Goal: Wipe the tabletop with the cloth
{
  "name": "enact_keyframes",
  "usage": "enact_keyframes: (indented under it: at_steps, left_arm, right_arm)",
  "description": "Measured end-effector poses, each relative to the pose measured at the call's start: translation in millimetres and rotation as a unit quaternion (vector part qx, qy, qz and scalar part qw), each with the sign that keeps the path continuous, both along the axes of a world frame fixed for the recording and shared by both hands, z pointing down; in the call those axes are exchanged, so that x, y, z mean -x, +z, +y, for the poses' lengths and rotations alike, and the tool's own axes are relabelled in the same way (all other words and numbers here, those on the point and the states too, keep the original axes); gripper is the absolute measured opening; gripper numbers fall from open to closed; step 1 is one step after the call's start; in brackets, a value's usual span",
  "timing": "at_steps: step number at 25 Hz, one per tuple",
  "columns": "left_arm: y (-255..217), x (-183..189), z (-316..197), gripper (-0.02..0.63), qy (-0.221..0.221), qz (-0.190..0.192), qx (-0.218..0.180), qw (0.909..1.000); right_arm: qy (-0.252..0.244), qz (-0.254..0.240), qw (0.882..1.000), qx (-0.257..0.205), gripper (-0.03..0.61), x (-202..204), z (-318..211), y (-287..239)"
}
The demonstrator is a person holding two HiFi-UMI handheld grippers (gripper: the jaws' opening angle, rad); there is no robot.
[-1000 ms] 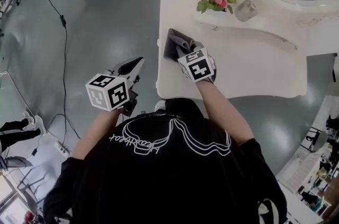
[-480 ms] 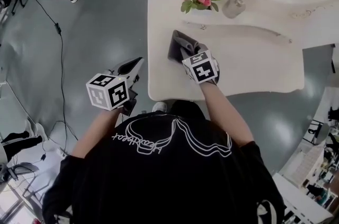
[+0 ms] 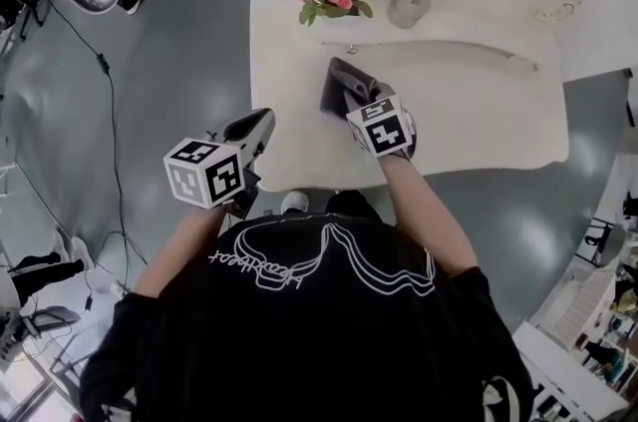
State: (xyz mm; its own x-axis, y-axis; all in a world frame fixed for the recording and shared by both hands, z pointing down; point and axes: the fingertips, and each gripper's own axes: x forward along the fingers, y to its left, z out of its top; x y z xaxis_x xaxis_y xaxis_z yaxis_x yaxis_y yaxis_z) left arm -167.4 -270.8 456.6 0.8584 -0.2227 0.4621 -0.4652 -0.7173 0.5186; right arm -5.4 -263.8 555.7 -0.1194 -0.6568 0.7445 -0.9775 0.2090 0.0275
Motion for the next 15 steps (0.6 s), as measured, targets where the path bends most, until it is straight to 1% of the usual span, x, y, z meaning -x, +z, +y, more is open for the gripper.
enact_keyframes:
  at_steps: [15]
  left_arm:
    - [-6,-67,30,0.005,0.009,-0.015,0.003,0.9998]
  right_arm:
    - [0.006,-0.002,1.0,0.003,0.054,-69,28,-2]
